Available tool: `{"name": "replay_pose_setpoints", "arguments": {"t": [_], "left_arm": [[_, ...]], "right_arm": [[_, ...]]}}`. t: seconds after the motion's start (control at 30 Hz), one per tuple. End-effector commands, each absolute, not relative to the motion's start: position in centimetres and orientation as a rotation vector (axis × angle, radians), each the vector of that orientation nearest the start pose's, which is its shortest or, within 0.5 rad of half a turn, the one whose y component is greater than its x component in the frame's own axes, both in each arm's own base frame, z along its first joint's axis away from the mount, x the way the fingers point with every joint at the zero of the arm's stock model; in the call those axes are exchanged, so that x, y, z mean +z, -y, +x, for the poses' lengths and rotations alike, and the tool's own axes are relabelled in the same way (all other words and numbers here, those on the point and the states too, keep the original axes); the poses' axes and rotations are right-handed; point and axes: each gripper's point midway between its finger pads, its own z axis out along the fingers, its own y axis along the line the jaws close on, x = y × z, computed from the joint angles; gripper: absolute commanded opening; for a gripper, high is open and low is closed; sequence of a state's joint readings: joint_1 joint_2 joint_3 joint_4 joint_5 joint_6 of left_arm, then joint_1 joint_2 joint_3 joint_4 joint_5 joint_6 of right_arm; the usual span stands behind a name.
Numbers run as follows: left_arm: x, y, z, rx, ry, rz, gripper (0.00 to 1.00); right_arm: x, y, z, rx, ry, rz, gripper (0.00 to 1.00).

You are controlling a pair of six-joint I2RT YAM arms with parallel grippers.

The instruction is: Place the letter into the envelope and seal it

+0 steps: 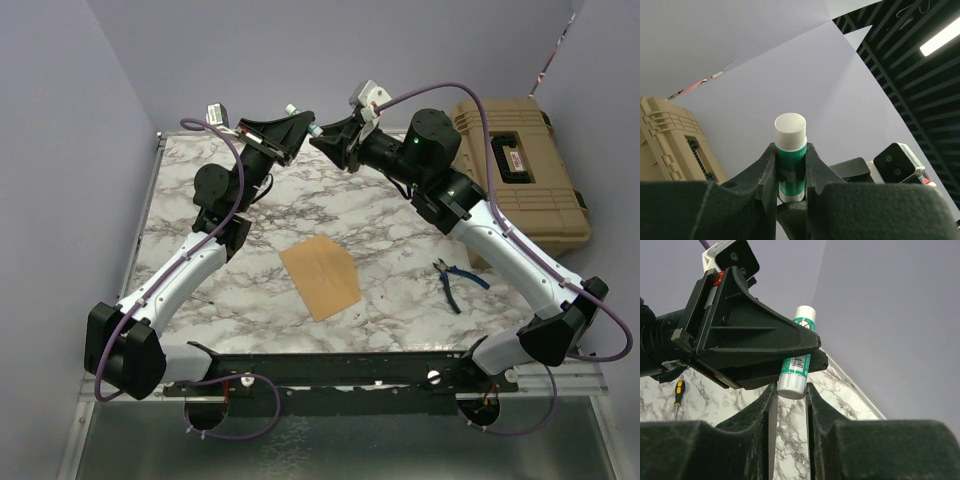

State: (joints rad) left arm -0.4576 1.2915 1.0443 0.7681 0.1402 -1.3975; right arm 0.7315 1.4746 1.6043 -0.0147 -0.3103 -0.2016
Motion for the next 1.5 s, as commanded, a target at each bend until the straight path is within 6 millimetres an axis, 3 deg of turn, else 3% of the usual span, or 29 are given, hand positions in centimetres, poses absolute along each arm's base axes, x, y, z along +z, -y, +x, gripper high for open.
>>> {"name": "replay_pose_setpoints", "arguments": {"t": [0.0, 0.1, 0.17, 0.3, 0.33, 0.43, 0.53, 0.67, 0.93, 1.1, 1.23, 1.47], "left_arm": [[48.5, 23.7, 34.1, -1.724, -1.122, -0.421, 0.0], [48.5, 23.7, 34.1, -1.714, -1.124, -0.411, 0.0], [48.5, 23.8, 34.1, -1.71, -1.125, -0.403, 0.0], [48.5, 23.8, 34.0, -1.705, -1.125, -0.394, 0.0], [48.5, 23.7, 34.0, -1.704, -1.126, -0.394, 0.0], [48.5, 23.7, 33.9, -1.7, -1.123, -0.392, 0.0], [48.8, 23.6, 33.7, -1.691, -1.116, -0.379, 0.0], [49.6, 23.2, 33.0, -1.677, -1.072, -0.337, 0.0], [52.7, 22.0, 29.5, -1.691, -0.854, -0.179, 0.0], [54.3, 21.5, 27.5, -1.679, -0.747, -0.079, 0.0], [54.7, 21.2, 27.2, -1.667, -0.729, -0.074, 0.0], [54.4, 21.2, 27.3, -1.7, -0.756, -0.106, 0.0]], "right_arm": [[47.7, -35.1, 31.9, 0.687, -1.155, -0.832, 0.24], [48.2, -35.3, 31.1, 0.756, -1.149, -0.812, 0.26], [48.3, -35.4, 30.8, 0.788, -1.154, -0.793, 0.35], [48.5, -34.9, 31.5, 0.787, -1.183, -0.722, 0.42], [48.4, -34.8, 31.6, 0.783, -1.19, -0.714, 0.39], [47.9, -35.2, 31.6, 0.794, -1.214, -0.739, 0.15], [47.6, -35.6, 31.1, 0.837, -1.237, -0.758, 0.05], [47.8, -36.0, 30.2, 0.951, -1.286, -0.706, 0.02], [51.2, -36.3, 28.2, 1.339, -1.386, -0.442, 0.01], [51.0, -36.9, 27.9, 1.601, -1.502, -0.253, 0.01], [51.2, -37.1, 27.2, 1.635, -1.437, -0.302, 0.08], [52.4, -34.9, 26.1, 1.396, -1.277, -0.486, 0.41]]}}
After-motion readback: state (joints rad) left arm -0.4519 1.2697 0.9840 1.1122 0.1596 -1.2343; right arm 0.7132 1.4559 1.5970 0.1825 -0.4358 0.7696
